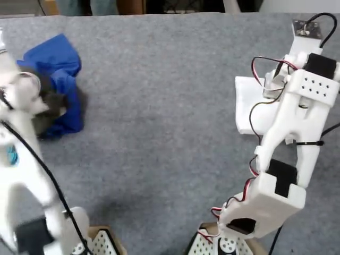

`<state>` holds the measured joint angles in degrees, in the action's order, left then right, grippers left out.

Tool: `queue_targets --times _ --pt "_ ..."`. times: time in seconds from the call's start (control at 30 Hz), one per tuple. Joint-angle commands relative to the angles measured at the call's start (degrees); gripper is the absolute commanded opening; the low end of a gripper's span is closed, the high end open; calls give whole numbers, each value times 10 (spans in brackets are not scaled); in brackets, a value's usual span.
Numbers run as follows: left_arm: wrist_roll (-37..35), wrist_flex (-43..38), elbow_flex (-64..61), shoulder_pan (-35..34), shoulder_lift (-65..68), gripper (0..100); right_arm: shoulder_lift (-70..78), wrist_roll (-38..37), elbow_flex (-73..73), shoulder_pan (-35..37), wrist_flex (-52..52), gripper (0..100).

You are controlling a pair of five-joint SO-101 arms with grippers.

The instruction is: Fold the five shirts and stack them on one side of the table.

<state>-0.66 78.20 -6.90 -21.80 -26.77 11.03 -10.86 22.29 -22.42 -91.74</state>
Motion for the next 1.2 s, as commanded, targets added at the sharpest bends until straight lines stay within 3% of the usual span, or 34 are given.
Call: queue_targets --times 0.0,0.1,0.23,0.3,0.43,0.6,0.73,0.8,0.9,0.97,1.03,1.17 --pt "-4 21 0 142 -146 29 -36 2 21 4 -2 78" --pt "29 17 -45 294 -218 29 -36 2 19 3 -2 78" --pt "116 17 -128 490 -216 30 -36 2 17 3 -2 80" --pt "120 -4 -167 540 -200 70 -36 2 17 3 -2 82" --pt "4 -16 -182 551 -181 255 -33 2 17 7 -2 129" --pt "-61 -15 -119 482 -182 282 -31 0 16 32 -2 301" --pt "-58 -47 -107 303 -171 282 -31 2 15 88 -7 325" --pt "-62 -129 -156 198 -149 284 -30 2 15 145 -32 325" --pt "-84 -330 -251 69 -76 286 -23 1 -2 259 -62 325" --pt "-91 -455 -284 30 -4 286 -8 0 -28 340 -62 325" --pt "-93 -514 -268 19 88 284 24 1 -56 408 -39 325" --pt "-96 -468 -118 19 287 282 111 1 -85 508 -4 325"
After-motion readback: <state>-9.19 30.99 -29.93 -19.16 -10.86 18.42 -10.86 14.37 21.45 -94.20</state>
